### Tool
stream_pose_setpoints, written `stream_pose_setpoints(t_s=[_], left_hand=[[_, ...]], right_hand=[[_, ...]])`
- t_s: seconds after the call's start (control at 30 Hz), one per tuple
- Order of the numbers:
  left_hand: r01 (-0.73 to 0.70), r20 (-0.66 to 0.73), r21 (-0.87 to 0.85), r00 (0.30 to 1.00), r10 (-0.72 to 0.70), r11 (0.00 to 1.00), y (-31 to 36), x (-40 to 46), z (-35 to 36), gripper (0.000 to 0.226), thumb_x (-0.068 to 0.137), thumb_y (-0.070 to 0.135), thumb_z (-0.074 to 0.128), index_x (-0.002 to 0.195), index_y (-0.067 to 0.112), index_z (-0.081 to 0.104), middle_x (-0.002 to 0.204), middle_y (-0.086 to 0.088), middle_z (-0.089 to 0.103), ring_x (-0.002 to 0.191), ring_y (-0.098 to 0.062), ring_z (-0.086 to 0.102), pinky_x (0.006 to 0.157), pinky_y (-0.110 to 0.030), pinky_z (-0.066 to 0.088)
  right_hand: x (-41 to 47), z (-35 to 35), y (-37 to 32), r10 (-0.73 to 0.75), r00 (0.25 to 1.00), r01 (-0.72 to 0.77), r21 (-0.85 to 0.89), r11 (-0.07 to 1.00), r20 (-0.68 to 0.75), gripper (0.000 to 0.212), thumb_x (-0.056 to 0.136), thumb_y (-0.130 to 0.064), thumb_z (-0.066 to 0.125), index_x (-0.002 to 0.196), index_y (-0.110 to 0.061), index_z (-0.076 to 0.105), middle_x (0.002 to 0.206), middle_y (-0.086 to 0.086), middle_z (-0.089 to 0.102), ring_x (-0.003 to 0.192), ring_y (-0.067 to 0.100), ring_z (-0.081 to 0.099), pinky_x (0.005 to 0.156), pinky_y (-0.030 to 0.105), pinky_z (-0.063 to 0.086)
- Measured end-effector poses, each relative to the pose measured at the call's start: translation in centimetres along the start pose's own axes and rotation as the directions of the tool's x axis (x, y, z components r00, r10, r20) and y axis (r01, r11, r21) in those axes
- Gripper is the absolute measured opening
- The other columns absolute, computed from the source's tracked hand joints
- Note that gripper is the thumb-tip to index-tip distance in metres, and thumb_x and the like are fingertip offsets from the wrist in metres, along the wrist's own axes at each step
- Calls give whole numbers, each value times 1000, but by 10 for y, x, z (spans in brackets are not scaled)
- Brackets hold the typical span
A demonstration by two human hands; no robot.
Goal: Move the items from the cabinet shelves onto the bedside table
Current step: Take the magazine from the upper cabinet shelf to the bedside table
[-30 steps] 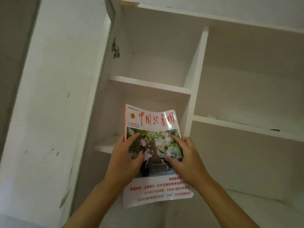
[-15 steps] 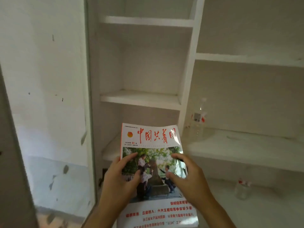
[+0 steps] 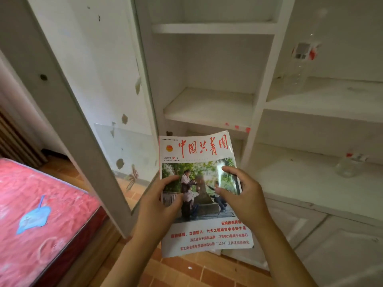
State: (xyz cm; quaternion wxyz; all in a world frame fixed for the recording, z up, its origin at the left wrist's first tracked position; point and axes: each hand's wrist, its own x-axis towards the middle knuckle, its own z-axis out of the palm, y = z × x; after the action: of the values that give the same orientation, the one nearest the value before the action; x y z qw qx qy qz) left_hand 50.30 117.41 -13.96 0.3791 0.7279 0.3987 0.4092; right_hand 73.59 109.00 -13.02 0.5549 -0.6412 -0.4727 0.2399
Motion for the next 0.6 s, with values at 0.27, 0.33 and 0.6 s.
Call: stream_pose_setpoints(t_s=[0.27,0.33,0.6], left_hand=[[77,4,111,997,-78,991,-45,-109,-41,46,89,23,76,129,37,61,122,19,67,108,-3,67,82,-32,62],[90,-2,118,996,-91,989,-54,-138,-59,45,88,23,76,128,38,61,120,23,66,107,-1,66,81,-31,62],[169,-127,110,980,-155,980,-76,-271,-160,44,86,19,79,126,32,65,119,29,63,106,5,64,85,-31,60]], right_hand=[[-92,47,12,100,993,-92,-118,989,64,58,83,-16,87,129,-43,63,124,-29,62,111,-2,65,90,28,61],[-121,67,12,126,987,-109,-160,981,100,58,85,-18,85,132,-41,61,124,-32,58,112,-6,61,92,26,59],[-231,161,-23,120,956,-23,-342,939,267,61,87,-25,81,140,-36,54,121,-23,52,108,-20,48,79,6,40]])
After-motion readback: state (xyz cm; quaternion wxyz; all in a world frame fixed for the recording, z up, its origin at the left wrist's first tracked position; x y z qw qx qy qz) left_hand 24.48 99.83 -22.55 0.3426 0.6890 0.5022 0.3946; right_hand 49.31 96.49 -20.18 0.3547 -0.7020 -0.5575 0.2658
